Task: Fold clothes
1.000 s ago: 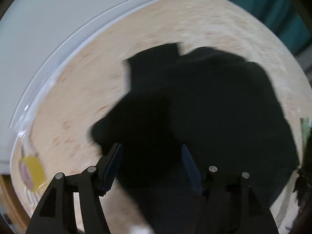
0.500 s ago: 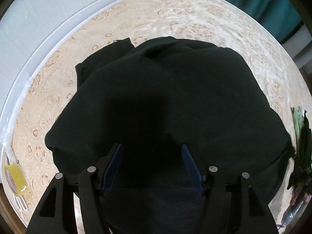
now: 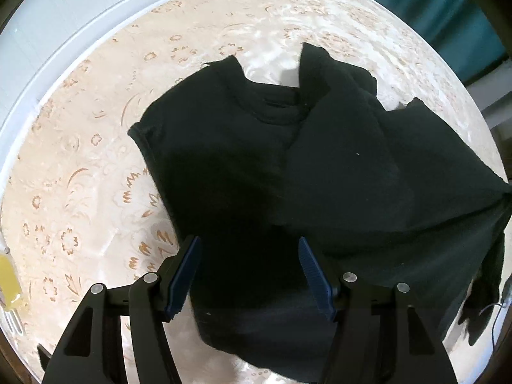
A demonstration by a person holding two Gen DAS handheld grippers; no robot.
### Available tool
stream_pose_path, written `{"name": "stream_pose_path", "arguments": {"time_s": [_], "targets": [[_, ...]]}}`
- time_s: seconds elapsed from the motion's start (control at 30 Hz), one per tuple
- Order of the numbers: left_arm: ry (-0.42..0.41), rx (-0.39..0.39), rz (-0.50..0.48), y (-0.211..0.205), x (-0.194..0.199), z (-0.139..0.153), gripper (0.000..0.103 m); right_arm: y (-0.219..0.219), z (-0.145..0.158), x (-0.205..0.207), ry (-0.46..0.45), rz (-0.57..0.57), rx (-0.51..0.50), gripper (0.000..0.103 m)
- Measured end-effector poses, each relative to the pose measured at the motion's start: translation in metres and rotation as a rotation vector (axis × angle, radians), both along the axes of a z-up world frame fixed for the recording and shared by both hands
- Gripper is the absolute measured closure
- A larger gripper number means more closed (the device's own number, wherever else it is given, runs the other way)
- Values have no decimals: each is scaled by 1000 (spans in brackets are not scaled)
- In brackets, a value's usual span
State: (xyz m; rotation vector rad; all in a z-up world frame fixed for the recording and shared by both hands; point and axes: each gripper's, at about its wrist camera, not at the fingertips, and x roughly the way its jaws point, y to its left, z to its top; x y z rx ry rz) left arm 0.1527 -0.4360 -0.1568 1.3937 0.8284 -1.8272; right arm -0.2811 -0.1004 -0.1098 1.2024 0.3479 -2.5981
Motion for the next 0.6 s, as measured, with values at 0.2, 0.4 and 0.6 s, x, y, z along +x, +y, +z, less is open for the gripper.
{"name": "stream_pose_path", "arguments": {"time_s": [0.2,0.4,0.6], "targets": [[93,23,-8,-18,-14,26,38,30,3,26,-58,72,-61,48],[98,57,-87,-45,-114,45,29,0,-5,67,-59,346,66,48],[-40,177,-74,-64,-237,12,29,-38,-23,82,11,502,188,46]]}}
